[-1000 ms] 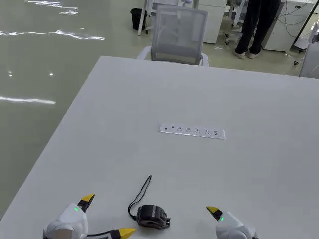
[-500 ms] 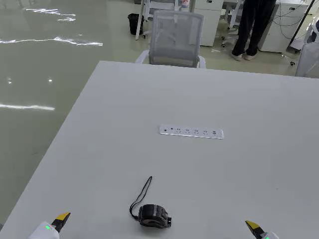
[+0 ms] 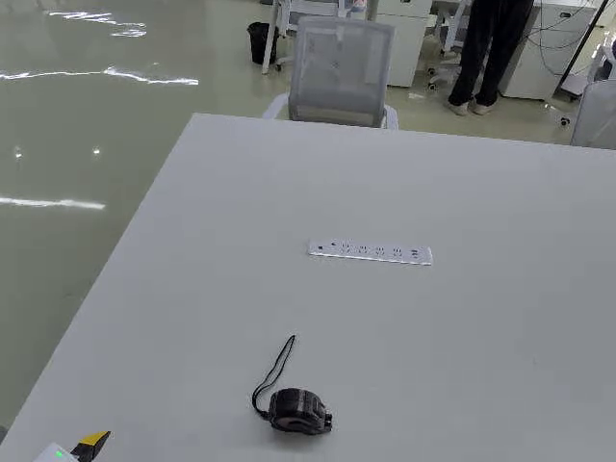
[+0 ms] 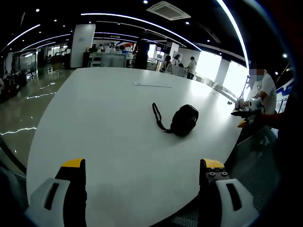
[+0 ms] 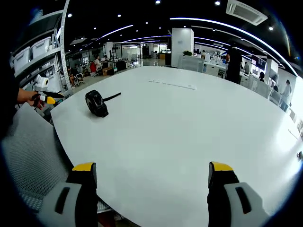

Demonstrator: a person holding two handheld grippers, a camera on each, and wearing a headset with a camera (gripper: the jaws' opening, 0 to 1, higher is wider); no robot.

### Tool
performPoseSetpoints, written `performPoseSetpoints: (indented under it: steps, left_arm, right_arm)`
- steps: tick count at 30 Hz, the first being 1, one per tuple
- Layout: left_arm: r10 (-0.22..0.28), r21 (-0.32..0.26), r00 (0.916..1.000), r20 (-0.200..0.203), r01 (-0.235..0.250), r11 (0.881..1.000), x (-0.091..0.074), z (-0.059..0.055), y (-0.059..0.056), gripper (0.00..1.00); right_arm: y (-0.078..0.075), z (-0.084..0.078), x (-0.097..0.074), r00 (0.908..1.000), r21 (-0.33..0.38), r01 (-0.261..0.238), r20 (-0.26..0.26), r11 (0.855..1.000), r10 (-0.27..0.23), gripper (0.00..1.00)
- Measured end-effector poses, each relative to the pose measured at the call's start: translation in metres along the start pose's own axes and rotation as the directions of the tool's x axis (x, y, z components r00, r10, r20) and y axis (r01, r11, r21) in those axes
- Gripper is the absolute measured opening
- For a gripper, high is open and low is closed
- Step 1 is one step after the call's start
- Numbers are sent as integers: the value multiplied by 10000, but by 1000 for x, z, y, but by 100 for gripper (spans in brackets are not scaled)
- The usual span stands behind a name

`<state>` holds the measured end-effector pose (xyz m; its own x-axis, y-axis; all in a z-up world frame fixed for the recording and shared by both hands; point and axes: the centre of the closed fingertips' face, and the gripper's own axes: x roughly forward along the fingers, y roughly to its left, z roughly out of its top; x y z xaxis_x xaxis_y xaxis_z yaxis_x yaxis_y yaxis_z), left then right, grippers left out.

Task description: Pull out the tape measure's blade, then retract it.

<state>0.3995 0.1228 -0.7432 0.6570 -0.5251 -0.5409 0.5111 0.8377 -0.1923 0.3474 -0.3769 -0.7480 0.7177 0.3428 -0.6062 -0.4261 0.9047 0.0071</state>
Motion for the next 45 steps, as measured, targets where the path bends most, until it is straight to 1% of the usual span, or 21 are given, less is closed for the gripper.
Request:
performPoseSetpoints:
  steps: [2, 4, 6, 8, 10, 11, 14, 18, 19, 20, 23, 28, 33, 34, 38, 40, 41, 43, 45]
  left_arm:
    - [-55, 265, 9999, 156, 51, 9996, -3, 8, -5, 99]
    - [-193, 474, 9997, 167, 184, 9987, -3, 11, -8, 99]
    - [-327, 560, 9993, 173, 317, 9979, -1, 13, -9, 99]
    - [-305, 546, 9993, 199, 293, 9981, 2, 12, -6, 99]
    - [-211, 321, 9996, 189, 205, 9993, 3, 13, -3, 99]
    - [-181, 182, 9996, 219, 177, 9997, 3, 14, -4, 99]
    - [-154, 112, 9994, 316, 150, 9998, 3, 17, -5, 99]
    - [-119, 175, 9999, 124, 116, 9998, 5, 13, -2, 99]
    - [-128, 141, 9998, 140, 126, 9998, 6, 13, -2, 99]
    - [-129, 106, 9998, 144, 128, 9999, 6, 13, -2, 99]
    - [-146, 92, 9998, 167, 144, 9999, 6, 13, -3, 99]
    - [-188, 73, 9998, 117, 187, 9998, 7, 11, -6, 99]
    - [-176, 76, 9998, 134, 175, 9998, 6, 14, -10, 99]
    - [-181, 102, 9997, 157, 180, 9998, 5, 14, -11, 99]
    - [-174, 120, 9998, 96, 173, 9998, 5, 13, -13, 99]
    - [-158, 84, 9998, 71, 158, 9998, 6, 11, -10, 99]
    - [-145, 101, 9999, 84, 144, 9998, 5, 11, -10, 99]
    - [-142, 110, 9998, 135, 140, 9998, 5, 13, -11, 99]
    - [-96, 123, 9997, 206, 93, 9999, 4, 14, -8, 99]
  right_arm:
    - [0, 3, -3, 10000, -5, 39, 21, 10000, -39, 100]
    - [0, 7, -3, 10000, -31, 34, 64, 10000, -33, 100]
    - [0, 9, 0, 10000, -46, -1, 84, 10000, 1, 100]
    - [2, 11, 2, 10000, -44, -78, 54, 10000, 78, 100]
    - [5, 14, 4, 9999, -103, -159, 45, 9998, 160, 100]
    - [7, 15, 5, 9998, -153, -197, 31, 9997, 197, 100]
    - [7, 17, 6, 9997, -136, -240, 86, 9996, 241, 100]
    - [6, 16, 8, 9997, 35, -227, -10, 9997, 227, 100]
    - [3, 14, 7, 9999, 98, -9, -170, 10000, 11, 100]
    - [1, 13, 7, 9998, 98, 73, -190, 9999, -71, 100]
    - [2, 11, 5, 9999, 317, -43, -132, 9995, 47, 100]
    - [2, 4, 2, 9998, 381, -60, -187, 9993, 67, 100]
    - [4, -3, -1, 9996, 334, -84, -282, 9994, 93, 100]
    - [2, -4, -2, 9998, 248, -60, -197, 9997, 65, 100]
    - [-1, -3, -6, 10000, 286, 53, -78, 9996, -50, 100]
    - [-1, -3, -7, 10000, 301, 28, 46, 9995, -30, 100]
    - [-1, -3, -6, 10000, 250, 9, 37, 9997, -10, 100]
    - [0, 1, -7, 9998, 115, -4, 207, 9999, 1, 100]
    - [1, 2, -7, 9999, 61, -9, 173, 10000, 8, 100]
